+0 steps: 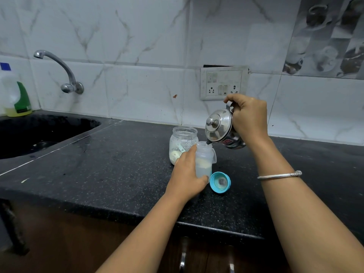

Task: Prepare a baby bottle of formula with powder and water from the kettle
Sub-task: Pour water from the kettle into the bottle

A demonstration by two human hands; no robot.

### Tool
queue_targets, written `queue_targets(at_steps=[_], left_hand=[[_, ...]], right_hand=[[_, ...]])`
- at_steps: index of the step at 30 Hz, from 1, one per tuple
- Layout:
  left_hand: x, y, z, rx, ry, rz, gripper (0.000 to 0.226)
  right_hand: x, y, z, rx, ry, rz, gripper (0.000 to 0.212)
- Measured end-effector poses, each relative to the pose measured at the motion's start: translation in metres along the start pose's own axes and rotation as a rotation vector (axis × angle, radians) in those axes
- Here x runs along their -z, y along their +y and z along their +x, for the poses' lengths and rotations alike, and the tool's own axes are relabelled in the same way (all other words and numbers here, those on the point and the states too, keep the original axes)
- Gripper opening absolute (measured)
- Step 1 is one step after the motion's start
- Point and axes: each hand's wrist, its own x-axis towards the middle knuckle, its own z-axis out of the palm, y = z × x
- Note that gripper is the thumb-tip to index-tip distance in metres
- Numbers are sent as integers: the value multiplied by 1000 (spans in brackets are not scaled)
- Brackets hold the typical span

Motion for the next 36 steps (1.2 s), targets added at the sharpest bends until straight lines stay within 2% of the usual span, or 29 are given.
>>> queue_targets(at_steps=[9, 14, 28, 33, 36], left_hand=[[0, 0, 0, -5, 9, 11, 84], [0, 0, 0, -3, 6, 15, 84], [-2, -2, 1, 19, -5, 17, 87], [-1, -2, 1, 2, 11, -2, 83], [-1, -2, 0, 3, 10, 0, 84]], right_hand=[[1, 0, -2, -15, 11, 17, 38], [1, 9, -3, -89, 28, 28, 36], [3, 51, -27, -472, 82, 79, 32], [1, 77, -38, -692, 152, 103, 24], [2, 90, -43, -800, 178, 98, 28]])
